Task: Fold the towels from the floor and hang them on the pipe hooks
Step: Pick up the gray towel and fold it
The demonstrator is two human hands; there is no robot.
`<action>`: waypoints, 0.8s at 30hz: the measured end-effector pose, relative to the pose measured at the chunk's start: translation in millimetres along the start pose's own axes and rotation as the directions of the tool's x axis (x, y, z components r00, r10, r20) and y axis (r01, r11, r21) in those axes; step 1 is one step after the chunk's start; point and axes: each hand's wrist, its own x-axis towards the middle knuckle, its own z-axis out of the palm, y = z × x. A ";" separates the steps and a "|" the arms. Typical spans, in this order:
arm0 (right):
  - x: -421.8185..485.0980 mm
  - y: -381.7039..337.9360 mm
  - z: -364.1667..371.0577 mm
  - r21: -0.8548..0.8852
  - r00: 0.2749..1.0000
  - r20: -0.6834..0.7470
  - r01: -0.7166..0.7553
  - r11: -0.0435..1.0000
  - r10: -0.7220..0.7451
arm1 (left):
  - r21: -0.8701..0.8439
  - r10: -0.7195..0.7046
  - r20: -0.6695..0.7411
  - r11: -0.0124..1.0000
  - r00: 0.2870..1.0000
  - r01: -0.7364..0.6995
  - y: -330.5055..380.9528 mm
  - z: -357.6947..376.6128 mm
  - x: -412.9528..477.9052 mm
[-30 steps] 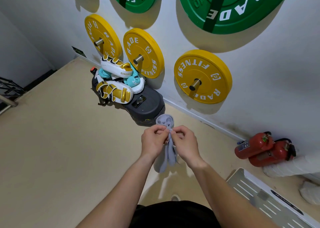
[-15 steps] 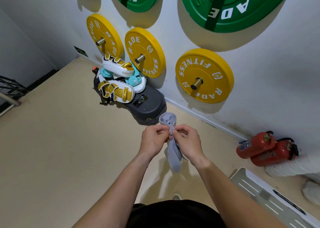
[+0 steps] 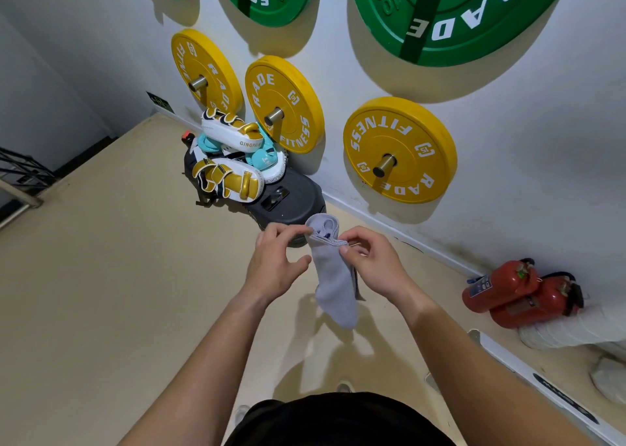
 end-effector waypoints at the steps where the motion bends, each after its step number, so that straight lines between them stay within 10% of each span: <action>1: 0.5 -1.4 -2.5 -0.003 1.000 0.010 0.009 1.000 -0.009 | 0.042 0.045 0.025 0.998 0.999 -0.046 -2.9 -2.5 0.5; 9: 8.6 -7.4 -21.6 -0.061 0.994 0.070 0.084 0.995 -0.080 | 0.157 0.225 0.211 0.953 0.951 -0.261 -3.8 -1.3 0.7; 15: 12.8 -5.6 -36.5 -0.211 0.998 -0.031 0.046 0.976 -0.053 | 0.368 0.266 0.004 0.896 0.964 -0.249 -10.8 -0.5 -14.5; 24: 12.9 -10.2 -21.1 -0.193 0.996 0.040 0.084 0.978 -0.078 | -0.071 -0.289 -0.286 0.957 0.914 0.280 9.1 -3.2 -10.9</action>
